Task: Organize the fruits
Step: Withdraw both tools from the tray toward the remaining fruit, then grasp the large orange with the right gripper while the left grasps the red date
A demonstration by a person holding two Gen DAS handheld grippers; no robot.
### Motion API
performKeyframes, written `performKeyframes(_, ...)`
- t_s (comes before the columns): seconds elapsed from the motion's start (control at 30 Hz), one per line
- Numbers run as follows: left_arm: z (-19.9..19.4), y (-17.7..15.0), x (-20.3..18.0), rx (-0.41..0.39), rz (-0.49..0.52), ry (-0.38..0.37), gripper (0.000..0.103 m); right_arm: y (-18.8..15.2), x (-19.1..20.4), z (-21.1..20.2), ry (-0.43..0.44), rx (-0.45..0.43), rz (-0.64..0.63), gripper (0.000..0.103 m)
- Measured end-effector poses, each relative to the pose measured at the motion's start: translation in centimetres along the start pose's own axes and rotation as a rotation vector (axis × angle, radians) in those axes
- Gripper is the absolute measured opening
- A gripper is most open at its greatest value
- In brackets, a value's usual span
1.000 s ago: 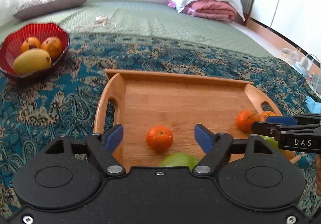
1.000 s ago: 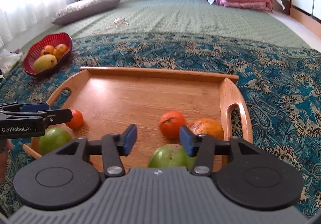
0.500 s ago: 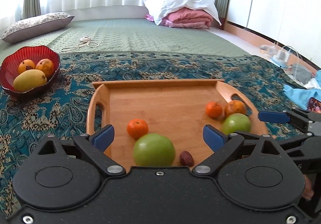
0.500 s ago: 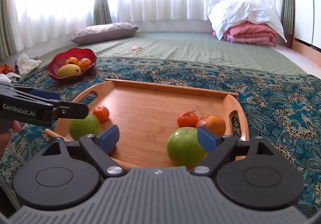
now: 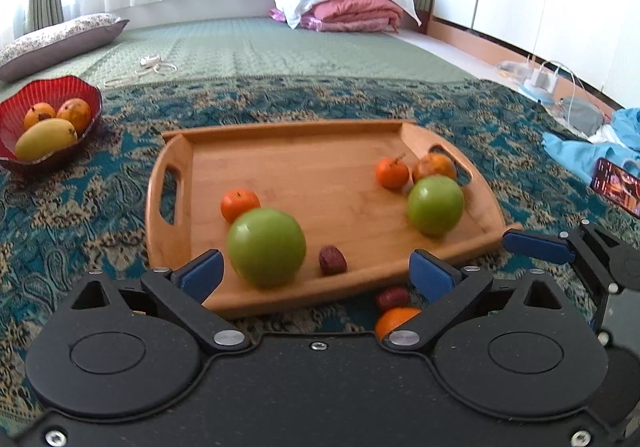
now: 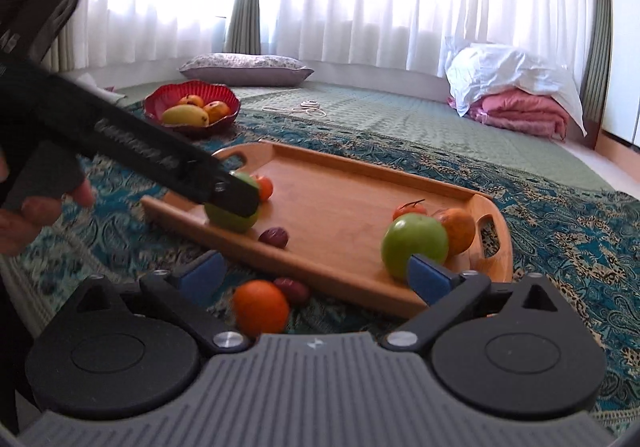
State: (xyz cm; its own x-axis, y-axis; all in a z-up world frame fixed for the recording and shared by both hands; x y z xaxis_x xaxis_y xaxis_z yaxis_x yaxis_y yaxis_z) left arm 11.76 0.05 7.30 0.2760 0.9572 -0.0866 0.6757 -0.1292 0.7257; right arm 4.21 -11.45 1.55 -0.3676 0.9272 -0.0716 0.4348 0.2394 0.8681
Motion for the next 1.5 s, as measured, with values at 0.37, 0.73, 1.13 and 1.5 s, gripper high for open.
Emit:
performKeyframes(0.37,1.0,-1.1,-0.8,0.046,-0.003,-0.024,0.099,-2.4,3.4,1.3,-0.019,0.056,0.003,0.073)
performKeyframes(0.73,1.7,-0.9,-0.7,0.060,-0.019,-0.057,0.080,-3.1,2.4,1.1,-0.104,0.061,0.030,0.039)
performKeyframes(1.13,2.4,-3.4,-3.9,-0.018,0.020,-0.027,0.059,-3.8,-3.5,-0.8,-0.257,0.055,0.106,0.039)
performKeyframes(1.5,4.8,-4.9,-5.9,0.001,-0.039,-0.011,0.049,-4.2,-4.8,-1.1,-0.266,0.052,0.153,0.039)
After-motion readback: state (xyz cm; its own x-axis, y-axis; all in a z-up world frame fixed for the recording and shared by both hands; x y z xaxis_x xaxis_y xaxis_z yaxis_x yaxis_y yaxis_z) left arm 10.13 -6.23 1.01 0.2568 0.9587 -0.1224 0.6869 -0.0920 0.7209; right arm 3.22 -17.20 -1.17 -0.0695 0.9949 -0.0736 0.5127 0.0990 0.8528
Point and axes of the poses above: each gripper's, at about its wrist camera, not at the fingertips, and z roughly the way its jaws point, x to its left, y to its top, the point moved 2 cm from there along z, roughly the way its jaws point, and after that the axes turned 3 degrees about x, right-handed, at the moved point
